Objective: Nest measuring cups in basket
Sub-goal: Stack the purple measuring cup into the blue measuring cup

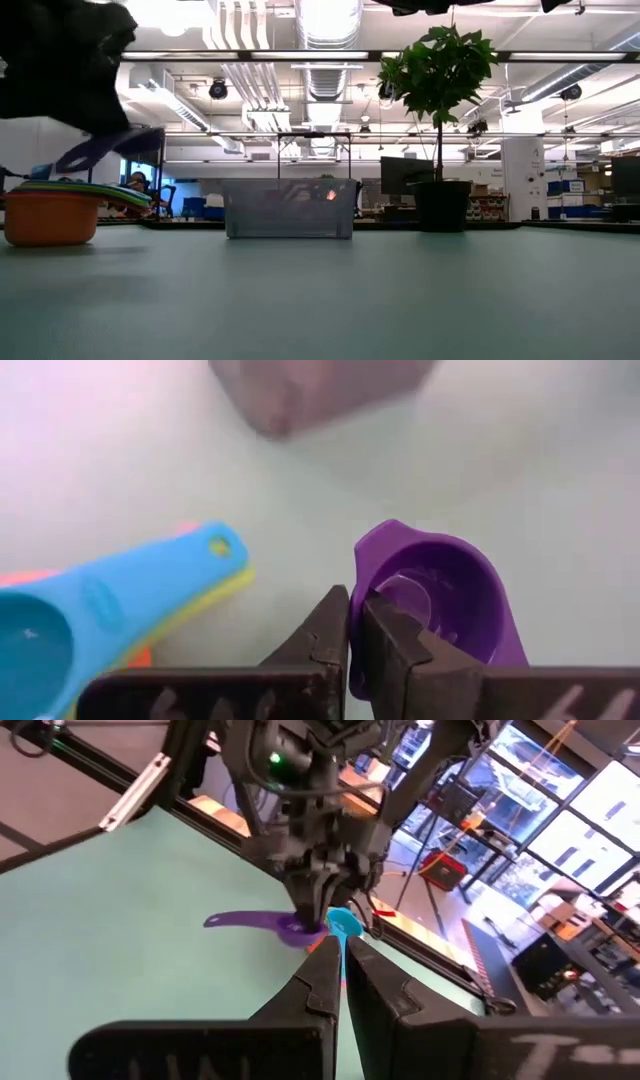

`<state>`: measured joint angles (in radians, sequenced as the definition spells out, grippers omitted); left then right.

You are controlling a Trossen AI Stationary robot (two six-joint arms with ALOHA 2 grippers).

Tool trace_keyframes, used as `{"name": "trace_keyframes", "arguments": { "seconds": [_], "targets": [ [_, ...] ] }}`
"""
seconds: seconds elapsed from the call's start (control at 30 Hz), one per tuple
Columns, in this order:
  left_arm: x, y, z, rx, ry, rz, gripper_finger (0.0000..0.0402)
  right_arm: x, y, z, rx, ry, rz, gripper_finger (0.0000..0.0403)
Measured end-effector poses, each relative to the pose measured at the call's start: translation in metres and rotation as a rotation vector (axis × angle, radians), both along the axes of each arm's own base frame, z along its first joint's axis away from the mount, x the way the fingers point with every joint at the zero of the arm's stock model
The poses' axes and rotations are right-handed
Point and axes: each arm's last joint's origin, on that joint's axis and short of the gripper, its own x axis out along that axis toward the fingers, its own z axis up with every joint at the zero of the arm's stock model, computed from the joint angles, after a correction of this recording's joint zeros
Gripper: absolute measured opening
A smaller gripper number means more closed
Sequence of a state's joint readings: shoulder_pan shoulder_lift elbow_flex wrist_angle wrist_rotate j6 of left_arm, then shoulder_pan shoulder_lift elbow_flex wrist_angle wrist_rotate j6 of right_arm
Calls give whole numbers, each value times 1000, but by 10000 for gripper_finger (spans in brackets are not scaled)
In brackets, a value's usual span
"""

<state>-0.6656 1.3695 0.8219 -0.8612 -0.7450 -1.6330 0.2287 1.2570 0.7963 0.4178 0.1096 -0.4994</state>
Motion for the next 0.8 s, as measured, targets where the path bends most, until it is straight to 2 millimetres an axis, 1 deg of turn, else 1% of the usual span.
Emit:
{"name": "trace_keyframes", "arguments": {
  "seconds": [0.1,0.3,0.43,0.53,0.67,0.8],
  "targets": [
    [-10,5,6,18,-45,82,1,-1,-1,1,-20,-6,-22,9],
    [-35,18,13,-17,7,275,1,-3,-3,5,-67,-28,-67,9],
    [-44,23,14,-52,54,391,0,-8,-8,11,-84,-28,-118,9],
    [-46,24,16,-101,76,416,0,-13,-13,12,-88,10,-138,9],
    [-49,24,22,-170,107,426,0,-20,-24,12,-75,73,-174,9],
    [-56,28,27,-172,147,435,2,-27,-35,15,-48,108,-211,9]
  ]
}}
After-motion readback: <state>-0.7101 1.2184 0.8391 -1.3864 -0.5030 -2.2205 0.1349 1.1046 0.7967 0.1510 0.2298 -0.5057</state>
